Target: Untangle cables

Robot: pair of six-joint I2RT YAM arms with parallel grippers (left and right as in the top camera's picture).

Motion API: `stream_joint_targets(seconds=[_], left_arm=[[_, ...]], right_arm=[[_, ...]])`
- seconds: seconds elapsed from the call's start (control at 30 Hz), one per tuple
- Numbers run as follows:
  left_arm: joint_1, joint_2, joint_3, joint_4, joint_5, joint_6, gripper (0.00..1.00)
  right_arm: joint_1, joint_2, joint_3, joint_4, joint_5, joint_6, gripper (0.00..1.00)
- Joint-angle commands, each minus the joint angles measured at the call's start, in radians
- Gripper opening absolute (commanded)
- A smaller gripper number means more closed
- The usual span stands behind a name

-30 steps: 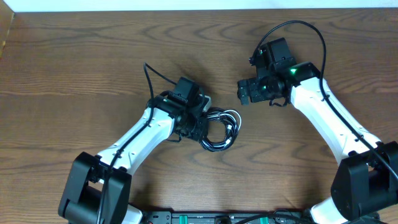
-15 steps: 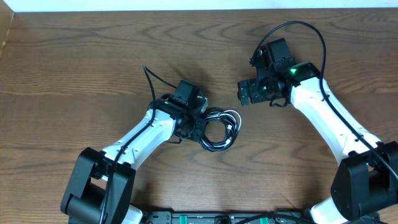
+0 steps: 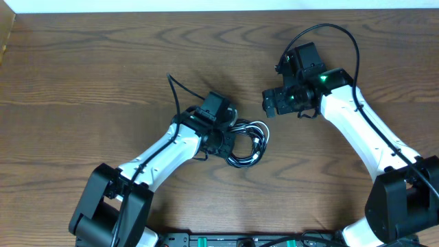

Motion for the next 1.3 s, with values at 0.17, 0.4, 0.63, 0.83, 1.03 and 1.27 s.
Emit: stream_joint_targets(seconds=[0.17,0.4,0.63,0.83,1.03,1.27], left_arm=[[-0.005,0.011,-0.01,0.002,-0.011,-0.013,0.33],[-0.005,0.056,-0.01,0.017,-0.014,-0.024,0.32],[-0.005,0.128,-0.01,0.027,-0.013,-0.044,0.08],[-0.004,0.017,0.045,-0.068,-0.003,-0.069,0.08],[-0.004,-0.225,0.136,-0.153,-0.004,-0.068,0.07],[-0.004,-0.418,0.137,-0.082,-0.042,-0.069,0.07]], right_arm=[[-0.009,-0.021,0.004,-0.01,0.008,0.007,0.99],[-0.009,-0.021,0.004,-0.011,0.007,0.007,0.99],[-0.009,-0.021,0.004,-0.013,0.008,0.007,0.99],[-0.004,-0.021,0.001,0.021,0.008,0.006,0.99],[-0.002,-0.02,0.0,0.031,0.007,0.007,0.99],[0.027,-0.02,0.0,0.026,-0.276,-0.2,0.98]])
